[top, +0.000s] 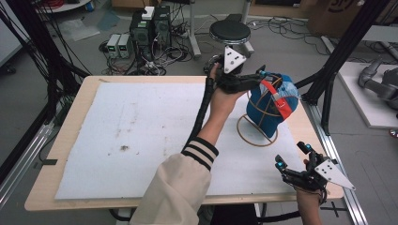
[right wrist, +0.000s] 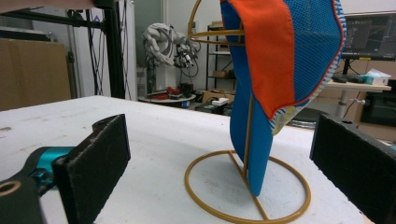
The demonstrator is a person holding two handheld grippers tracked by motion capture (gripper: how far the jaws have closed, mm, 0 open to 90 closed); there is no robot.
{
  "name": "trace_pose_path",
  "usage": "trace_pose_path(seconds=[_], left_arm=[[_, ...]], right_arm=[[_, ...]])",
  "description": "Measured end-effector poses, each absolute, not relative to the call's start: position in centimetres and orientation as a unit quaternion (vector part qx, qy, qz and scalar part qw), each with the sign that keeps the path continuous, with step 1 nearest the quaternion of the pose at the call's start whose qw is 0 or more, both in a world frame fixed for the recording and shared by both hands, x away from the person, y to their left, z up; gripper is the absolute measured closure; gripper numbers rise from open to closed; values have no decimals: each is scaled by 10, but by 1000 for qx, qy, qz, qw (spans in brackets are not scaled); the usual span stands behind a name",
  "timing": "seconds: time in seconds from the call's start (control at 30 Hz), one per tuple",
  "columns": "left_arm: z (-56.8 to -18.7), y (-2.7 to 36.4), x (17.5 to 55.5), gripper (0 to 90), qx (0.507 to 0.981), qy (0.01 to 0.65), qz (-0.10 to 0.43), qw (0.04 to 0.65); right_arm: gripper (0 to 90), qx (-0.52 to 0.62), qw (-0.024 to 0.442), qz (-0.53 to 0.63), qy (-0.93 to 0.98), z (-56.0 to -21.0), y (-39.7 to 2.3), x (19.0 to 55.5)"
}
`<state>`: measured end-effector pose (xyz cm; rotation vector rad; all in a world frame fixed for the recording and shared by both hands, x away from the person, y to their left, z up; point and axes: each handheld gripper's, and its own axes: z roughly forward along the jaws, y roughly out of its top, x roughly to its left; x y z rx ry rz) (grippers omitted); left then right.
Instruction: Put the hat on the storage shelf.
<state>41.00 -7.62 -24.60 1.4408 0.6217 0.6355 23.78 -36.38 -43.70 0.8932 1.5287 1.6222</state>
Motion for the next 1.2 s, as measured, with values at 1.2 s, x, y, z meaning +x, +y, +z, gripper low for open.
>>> trace_pose_path(seconds=[1.2], left_arm=[[-293,211,304,164,541,405,432,597]], right_arm=[[46,360,357,644,572,-434,-353,254]])
